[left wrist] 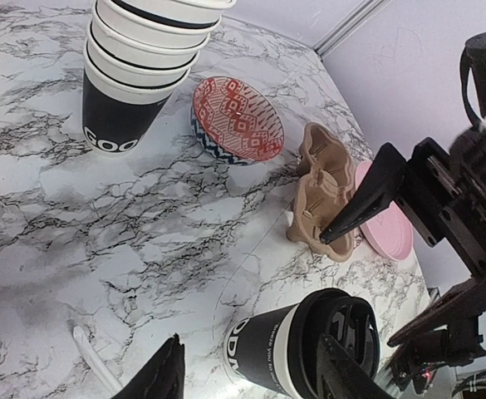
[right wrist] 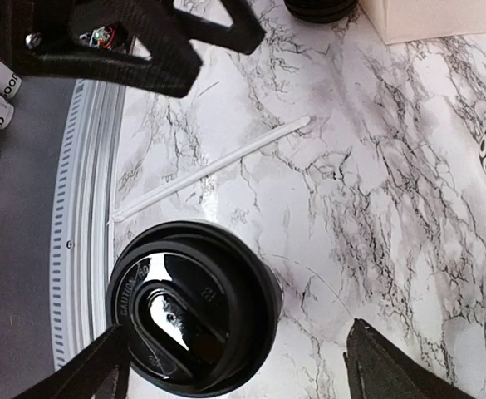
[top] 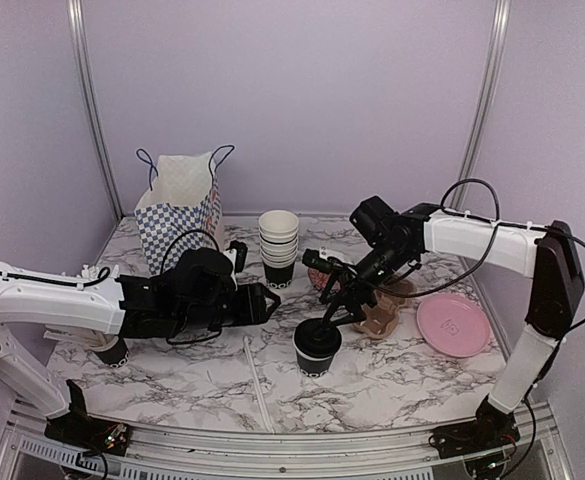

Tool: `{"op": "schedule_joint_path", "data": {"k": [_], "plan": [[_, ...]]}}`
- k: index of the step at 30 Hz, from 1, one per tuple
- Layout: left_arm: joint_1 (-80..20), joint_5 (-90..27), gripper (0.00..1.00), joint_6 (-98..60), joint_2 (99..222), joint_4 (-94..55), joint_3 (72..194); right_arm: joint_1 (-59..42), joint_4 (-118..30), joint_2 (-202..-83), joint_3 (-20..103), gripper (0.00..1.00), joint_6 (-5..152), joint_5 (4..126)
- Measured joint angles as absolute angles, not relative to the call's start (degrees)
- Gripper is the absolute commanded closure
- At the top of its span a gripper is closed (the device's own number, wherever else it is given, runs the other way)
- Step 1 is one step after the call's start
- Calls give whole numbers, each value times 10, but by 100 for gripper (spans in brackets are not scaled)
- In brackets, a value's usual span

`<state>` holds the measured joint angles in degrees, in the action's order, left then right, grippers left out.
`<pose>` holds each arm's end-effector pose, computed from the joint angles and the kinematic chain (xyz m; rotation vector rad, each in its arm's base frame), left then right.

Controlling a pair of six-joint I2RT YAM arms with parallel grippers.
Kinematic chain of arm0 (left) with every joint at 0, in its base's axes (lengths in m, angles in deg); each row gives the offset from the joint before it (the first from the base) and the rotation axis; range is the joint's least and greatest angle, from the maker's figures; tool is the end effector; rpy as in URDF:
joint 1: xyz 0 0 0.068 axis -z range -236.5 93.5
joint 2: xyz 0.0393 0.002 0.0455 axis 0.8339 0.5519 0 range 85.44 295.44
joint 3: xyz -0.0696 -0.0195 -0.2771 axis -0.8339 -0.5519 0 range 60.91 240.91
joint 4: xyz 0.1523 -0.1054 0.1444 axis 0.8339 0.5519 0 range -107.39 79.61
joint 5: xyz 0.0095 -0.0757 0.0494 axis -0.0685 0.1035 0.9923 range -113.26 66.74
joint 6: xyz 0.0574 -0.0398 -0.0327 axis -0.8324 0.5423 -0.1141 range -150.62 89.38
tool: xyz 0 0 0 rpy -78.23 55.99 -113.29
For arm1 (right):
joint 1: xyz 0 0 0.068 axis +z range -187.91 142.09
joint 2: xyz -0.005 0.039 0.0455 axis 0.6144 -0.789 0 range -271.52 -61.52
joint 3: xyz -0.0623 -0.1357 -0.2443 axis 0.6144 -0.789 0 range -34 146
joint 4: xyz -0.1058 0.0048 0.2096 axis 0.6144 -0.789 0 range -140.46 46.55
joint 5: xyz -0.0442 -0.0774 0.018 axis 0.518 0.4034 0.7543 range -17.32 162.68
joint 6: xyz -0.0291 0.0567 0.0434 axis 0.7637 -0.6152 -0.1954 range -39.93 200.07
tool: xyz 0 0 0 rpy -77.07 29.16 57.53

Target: Pack the takeout coffee

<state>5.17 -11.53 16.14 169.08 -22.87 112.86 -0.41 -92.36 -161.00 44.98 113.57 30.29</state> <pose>0.1679 -0.2832 0.2661 0.1434 2.1588 -0.9603 0.2369 0.2374 0.2534 -1.6777 2.0332 1.0357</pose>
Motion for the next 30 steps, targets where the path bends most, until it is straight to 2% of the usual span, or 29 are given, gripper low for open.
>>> {"op": "schedule_joint_path", "data": {"k": [7,19,23,30], "plan": [[52,-114,36,133,1687,-216,1129,38,-921,-1543,416,1,1210,352],[52,-112,36,116,1687,-196,1129,81,-915,-1561,414,1,1239,408],[52,-110,36,115,1687,-194,1129,87,-915,-1566,414,5,1241,417],[52,-107,36,115,1687,-192,1128,89,-915,-1568,414,19,1240,424]]}}
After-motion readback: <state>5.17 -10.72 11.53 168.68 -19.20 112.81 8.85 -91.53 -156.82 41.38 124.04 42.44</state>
